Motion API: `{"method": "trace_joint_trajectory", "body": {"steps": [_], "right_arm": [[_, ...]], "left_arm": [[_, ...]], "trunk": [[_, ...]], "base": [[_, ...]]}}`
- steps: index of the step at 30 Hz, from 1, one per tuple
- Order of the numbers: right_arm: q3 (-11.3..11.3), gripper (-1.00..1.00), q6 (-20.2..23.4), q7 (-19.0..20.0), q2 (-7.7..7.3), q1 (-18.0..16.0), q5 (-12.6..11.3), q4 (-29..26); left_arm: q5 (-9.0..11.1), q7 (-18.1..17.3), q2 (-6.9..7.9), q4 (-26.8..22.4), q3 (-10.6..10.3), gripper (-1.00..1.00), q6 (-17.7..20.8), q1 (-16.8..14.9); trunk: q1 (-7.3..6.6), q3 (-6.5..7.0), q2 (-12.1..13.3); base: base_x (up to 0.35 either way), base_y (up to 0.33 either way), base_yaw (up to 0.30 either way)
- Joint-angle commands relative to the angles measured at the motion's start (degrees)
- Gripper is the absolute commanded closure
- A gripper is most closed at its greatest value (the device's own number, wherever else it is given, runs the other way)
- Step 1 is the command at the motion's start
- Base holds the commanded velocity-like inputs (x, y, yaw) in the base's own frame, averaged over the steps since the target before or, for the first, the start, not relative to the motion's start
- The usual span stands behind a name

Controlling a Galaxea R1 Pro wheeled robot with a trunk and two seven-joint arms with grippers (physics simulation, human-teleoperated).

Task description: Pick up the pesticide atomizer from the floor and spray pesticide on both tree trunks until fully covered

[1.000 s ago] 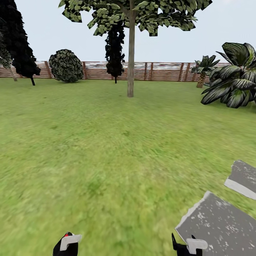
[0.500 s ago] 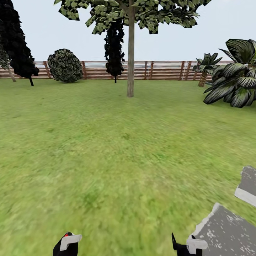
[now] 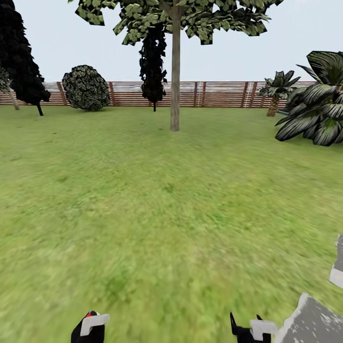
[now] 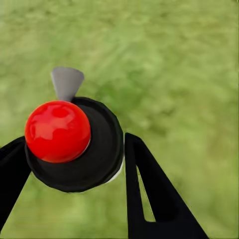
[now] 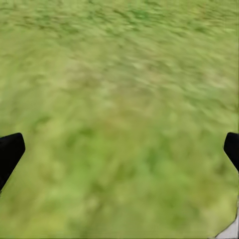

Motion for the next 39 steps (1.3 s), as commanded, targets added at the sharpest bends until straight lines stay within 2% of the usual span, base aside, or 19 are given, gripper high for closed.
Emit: {"method": "trace_joint_trajectory", "body": {"steps": [1, 39], "right_arm": [[0.00, -1.00, 0.00, 0.01, 0.00, 0.00, 0.00, 0.00], [0.00, -1.00, 0.00, 0.03, 0.00, 0.00, 0.01, 0.00]], "left_arm": [[0.00, 0.00, 0.00, 0.00, 0.00, 1.00, -0.01, 0.00], [0.00, 0.00, 0.00, 0.00, 0.00, 1.00, -0.01, 0.00]], "trunk": [[0.00, 0.00, 0.00], [0.00, 0.00, 0.00]], "base": [[0.339, 0.000, 0.000], [0.339, 0.000, 0.000]]}}
